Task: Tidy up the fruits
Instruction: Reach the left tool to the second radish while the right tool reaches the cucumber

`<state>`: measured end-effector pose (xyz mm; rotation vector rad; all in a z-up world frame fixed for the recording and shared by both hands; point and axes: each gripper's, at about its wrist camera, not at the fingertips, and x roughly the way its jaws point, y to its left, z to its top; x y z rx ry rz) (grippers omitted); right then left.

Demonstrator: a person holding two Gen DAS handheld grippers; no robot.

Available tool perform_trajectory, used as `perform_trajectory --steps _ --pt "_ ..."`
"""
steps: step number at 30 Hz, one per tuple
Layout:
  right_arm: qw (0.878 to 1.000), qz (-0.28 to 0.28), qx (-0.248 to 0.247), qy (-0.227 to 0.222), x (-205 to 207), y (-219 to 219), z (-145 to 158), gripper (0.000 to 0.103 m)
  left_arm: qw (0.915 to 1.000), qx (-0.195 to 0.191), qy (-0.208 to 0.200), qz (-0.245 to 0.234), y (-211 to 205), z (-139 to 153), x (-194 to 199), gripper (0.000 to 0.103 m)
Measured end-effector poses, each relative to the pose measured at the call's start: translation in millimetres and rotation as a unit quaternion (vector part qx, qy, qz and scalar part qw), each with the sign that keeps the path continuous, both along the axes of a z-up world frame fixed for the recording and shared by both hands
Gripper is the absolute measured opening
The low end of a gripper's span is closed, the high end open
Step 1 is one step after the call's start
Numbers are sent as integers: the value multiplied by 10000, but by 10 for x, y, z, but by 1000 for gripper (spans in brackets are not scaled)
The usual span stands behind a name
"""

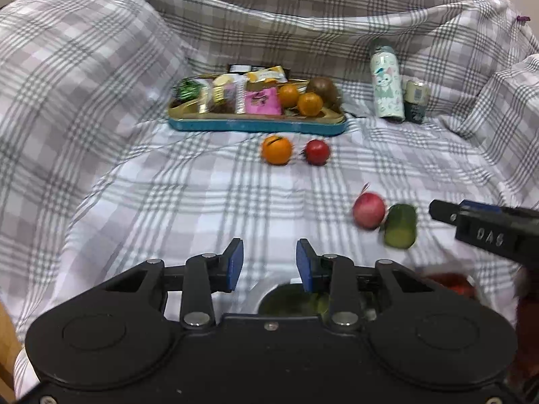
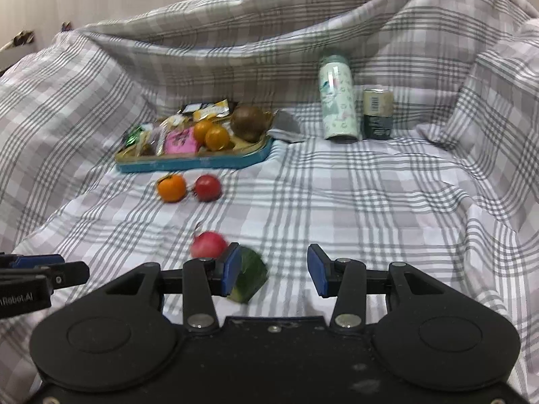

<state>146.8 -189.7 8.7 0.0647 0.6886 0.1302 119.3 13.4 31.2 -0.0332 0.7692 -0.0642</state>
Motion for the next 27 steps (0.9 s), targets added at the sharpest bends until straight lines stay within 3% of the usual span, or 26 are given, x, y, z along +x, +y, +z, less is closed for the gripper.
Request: perform_trajectory --steps 4,8,12,22,27 --pt "9996 -242 116 73 60 -130 -51 46 9996 -31 93 -274 -160 15 191 43" --pt "9991 -375 -128 -179 44 -161 -62 46 9985 104 131 -519 -376 -30 323 43" --pt "9989 -373 -178 -207 53 -166 -80 46 9973 -23 285 -678 -534 -83 444 43" --pt "9972 -687 231 -173 104 -342 -31 46 9941 -560 789 -490 -651 -224 814 43" --pt "9969 -701 305 -159 103 -349 -30 47 9932 -656 846 -464 -696 -284 889 48"
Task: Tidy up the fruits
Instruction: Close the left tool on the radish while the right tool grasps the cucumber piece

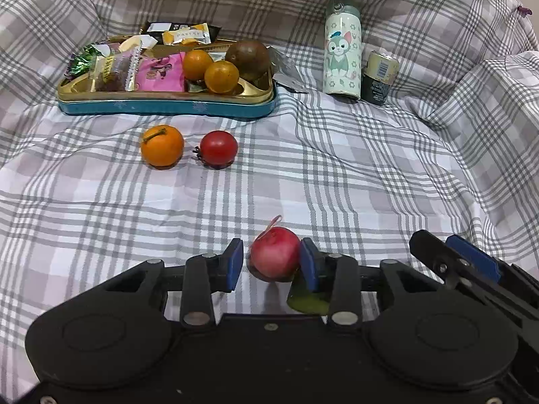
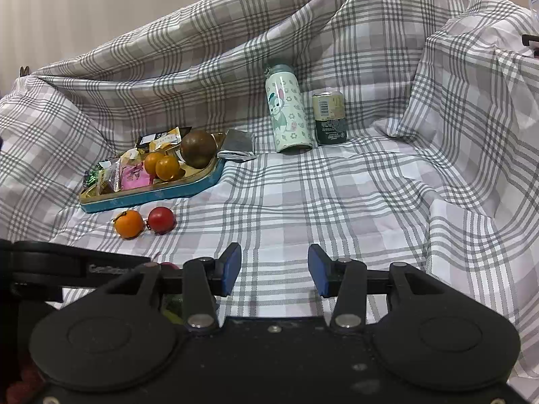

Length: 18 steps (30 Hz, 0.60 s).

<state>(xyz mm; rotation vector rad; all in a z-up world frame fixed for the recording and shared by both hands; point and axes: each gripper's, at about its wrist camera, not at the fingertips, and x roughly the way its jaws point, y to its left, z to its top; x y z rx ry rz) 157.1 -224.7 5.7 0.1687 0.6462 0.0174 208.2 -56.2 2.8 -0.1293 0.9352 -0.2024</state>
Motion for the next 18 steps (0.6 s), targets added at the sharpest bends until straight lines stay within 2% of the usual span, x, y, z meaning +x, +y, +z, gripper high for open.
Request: perform_trajectory --steps 8,10,11,16,18 --pt "10000 67 32 3 2 17 6 47 9999 61 -84 -42 -55 -20 29 48" --pt "9999 74 69 19 7 11 6 47 10000 24 -70 -51 -48 -23 45 48" --pt "9999 75 80 35 10 9 5 47 9999 -31 -70 -85 -40 -25 50 41" --pt "9999 97 86 110 27 7 -11 47 9995 -288 -145 -73 38 -47 43 41" --pt "9996 187 125 168 35 21 -20 47 9995 -240 -203 83 92 -33 27 40"
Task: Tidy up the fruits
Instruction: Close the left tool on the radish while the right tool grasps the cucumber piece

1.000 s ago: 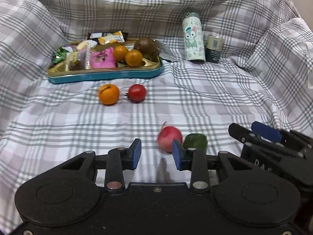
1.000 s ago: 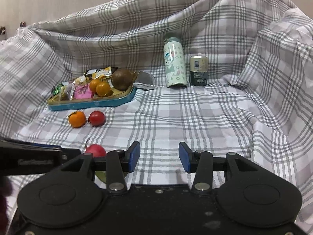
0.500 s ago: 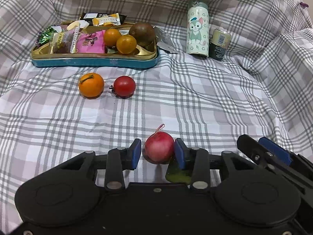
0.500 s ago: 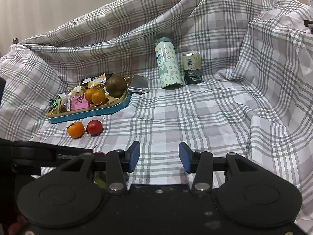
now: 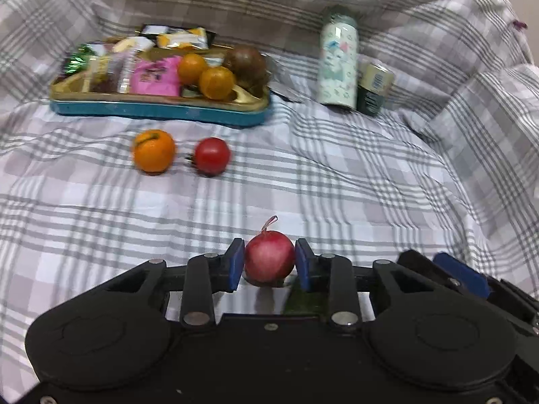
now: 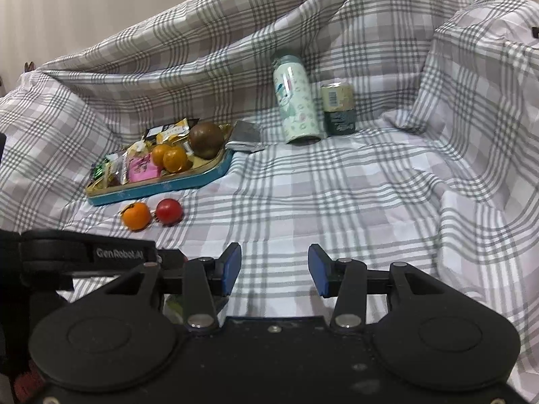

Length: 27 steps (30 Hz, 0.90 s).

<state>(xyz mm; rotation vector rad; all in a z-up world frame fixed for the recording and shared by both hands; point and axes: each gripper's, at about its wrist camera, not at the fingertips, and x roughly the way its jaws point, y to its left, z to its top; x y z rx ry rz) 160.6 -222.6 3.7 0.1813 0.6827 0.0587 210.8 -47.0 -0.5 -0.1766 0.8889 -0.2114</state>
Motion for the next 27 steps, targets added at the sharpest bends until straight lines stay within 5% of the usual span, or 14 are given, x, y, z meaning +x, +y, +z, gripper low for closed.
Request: perform_trajectory --steps 8,19,27 --pt "9976 649 -75 215 -2 240 -74 47 9988 281 -20 394 313 19 -21 41" --pt "9908 1118 103 759 63 407 -126 48 9972 677 -306 25 225 -7 -63 45" --pt "9864 1109 410 1146 158 445 -197 49 9983 508 -264 -59 279 -44 -6 49"
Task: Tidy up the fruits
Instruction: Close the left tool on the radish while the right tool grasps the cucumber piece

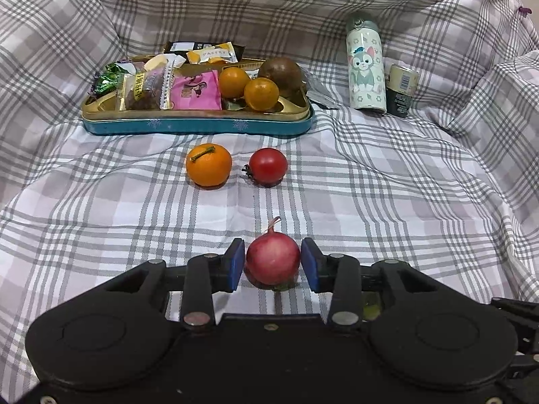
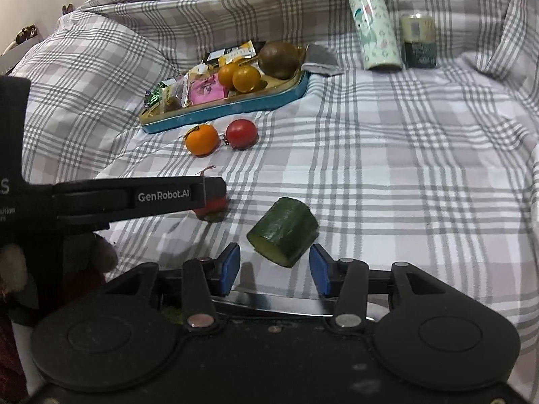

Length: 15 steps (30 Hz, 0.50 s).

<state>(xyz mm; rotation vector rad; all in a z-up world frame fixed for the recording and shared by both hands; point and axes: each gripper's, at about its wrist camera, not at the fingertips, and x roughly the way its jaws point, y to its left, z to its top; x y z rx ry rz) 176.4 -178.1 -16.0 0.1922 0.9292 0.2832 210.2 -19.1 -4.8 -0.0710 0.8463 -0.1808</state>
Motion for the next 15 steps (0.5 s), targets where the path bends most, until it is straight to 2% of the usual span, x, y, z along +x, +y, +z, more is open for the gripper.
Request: perform_trajectory --steps 5,10,15 --pt "9999 -84 -138 -17 81 82 -27 49 9999 78 -62 -65 -21 -5 11 49" --pt "9995 -221 -186 -163 73 37 4 50 10000 -43 -48 -35 20 -12 31 49" --pt "9969 -365 -422 -558 -78 -58 102 52 9999 -48 -62 -79 32 -9 3 49"
